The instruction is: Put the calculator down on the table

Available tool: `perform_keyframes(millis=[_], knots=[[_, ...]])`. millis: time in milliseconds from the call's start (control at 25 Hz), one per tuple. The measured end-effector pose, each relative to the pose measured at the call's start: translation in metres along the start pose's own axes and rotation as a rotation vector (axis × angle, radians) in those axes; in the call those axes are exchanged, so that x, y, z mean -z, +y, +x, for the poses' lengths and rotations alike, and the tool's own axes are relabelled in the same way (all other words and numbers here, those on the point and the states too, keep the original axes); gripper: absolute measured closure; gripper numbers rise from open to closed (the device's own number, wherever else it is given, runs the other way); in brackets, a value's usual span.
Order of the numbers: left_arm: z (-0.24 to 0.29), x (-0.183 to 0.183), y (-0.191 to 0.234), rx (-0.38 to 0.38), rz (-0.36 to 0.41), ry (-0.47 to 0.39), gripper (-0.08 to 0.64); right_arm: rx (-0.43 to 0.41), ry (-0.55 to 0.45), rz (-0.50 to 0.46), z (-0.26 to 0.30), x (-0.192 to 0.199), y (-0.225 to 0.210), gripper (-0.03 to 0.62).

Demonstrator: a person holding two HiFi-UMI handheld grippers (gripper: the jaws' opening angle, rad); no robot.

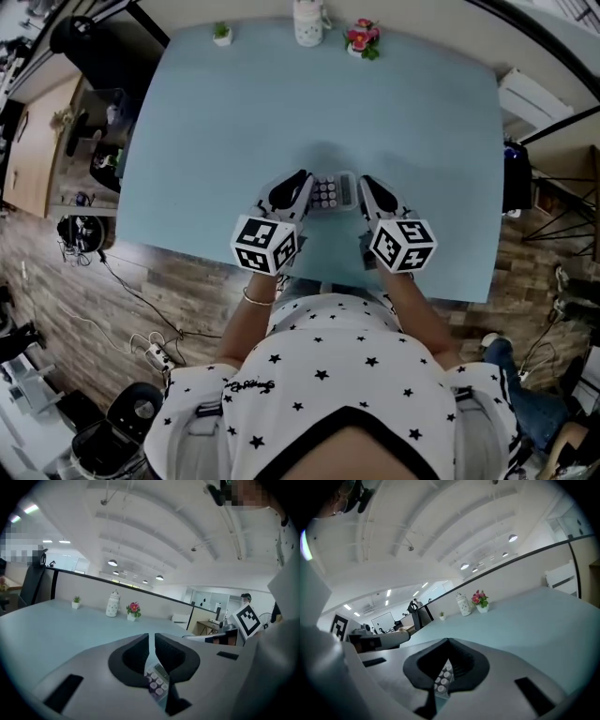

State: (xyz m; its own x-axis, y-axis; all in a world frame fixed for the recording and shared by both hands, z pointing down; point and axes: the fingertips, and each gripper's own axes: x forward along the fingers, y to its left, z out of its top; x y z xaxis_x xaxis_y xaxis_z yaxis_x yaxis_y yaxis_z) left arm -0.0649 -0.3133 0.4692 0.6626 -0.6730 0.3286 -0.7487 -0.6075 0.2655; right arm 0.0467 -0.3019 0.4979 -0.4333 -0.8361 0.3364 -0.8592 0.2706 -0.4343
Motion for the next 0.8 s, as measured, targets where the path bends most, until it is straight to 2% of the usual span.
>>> perform_keyframes(millis=[200, 440, 800], knots=[[-0.006, -0.035, -0.019, 0.077, 0.066, -0.089, 0.517, -0.031, -0.111, -0.011, -0.013, -0.036, 0.014, 0.594], [-0.011, -0.062, -0.04, 0.122, 0.149, -0.142, 0.517, -0.028, -0.247, -0.064, -0.036, -0.075, 0.025, 0.594], [-0.012, -0.075, -0.051, 0.162, 0.148, -0.171, 0.517, -0.029, -0.262, -0.084, -0.045, -0.083, 0.033, 0.595]])
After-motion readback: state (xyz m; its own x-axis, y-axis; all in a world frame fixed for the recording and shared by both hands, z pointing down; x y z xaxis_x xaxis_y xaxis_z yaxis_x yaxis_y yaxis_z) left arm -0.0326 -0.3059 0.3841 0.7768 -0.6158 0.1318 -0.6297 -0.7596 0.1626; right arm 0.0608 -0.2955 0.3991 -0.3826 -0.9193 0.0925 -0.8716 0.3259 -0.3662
